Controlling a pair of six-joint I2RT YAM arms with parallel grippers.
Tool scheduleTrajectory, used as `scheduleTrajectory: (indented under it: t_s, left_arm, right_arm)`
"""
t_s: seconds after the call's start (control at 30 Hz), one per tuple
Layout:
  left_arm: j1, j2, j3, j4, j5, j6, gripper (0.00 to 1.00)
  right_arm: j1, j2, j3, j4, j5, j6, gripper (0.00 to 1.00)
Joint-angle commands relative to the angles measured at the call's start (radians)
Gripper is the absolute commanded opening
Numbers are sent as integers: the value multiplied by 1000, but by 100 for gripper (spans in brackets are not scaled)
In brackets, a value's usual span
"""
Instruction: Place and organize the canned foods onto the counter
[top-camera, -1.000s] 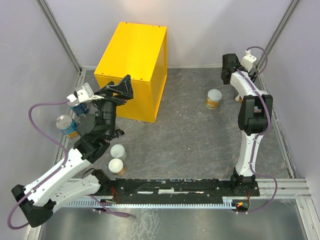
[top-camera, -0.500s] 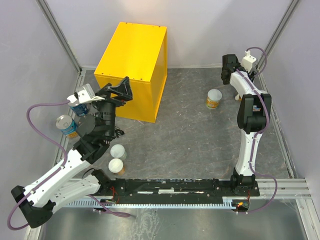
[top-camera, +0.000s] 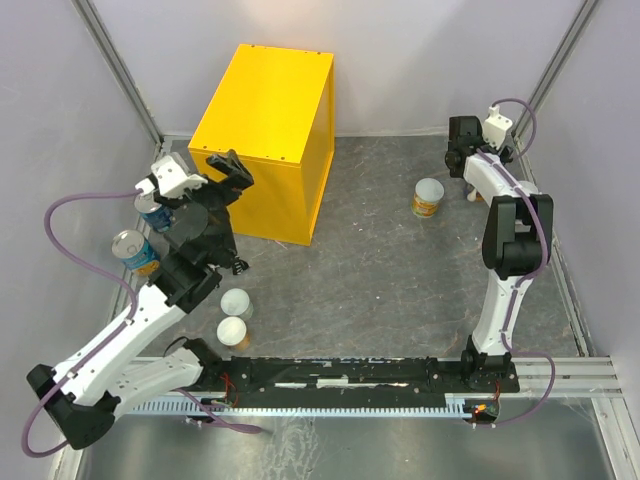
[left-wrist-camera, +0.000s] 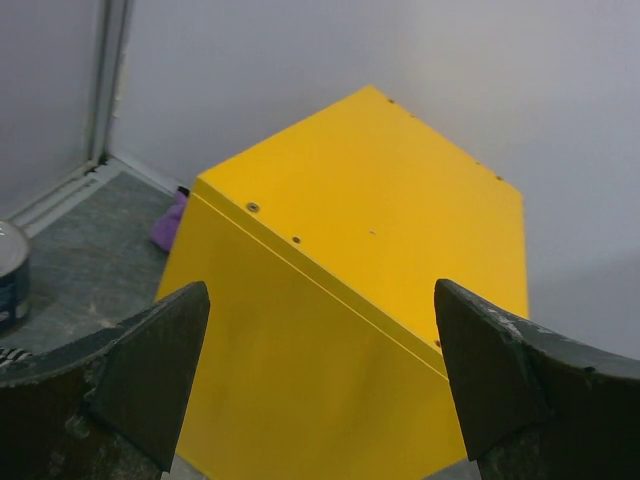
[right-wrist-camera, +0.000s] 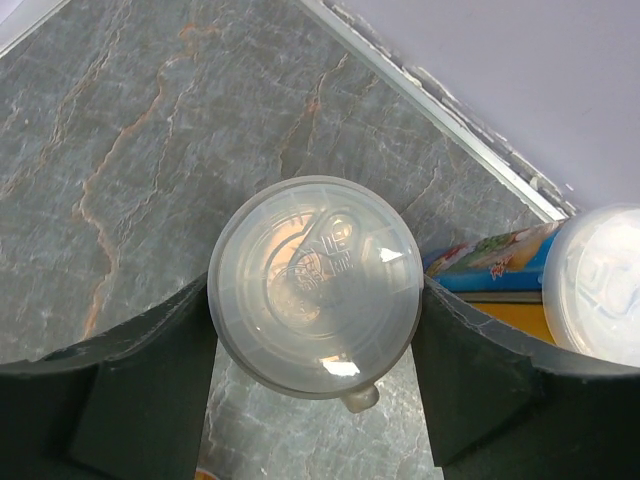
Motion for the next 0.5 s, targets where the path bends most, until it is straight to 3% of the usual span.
scheduleTrajectory:
  t_s: [0.0,0.17,0.47]
  left_arm:
    - [93,26,104,-118,-53,-34,99]
    - [246,87,244,-247,36,-156,99]
    - [428,187,435,-374,198,-247,99]
  right_arm:
    - [29,-62,-57,-7,-84,-20,10]
    - [43,-88,-62,-24,-91,-45,7]
    - [44,-109,-57,-32,-119,-60,5]
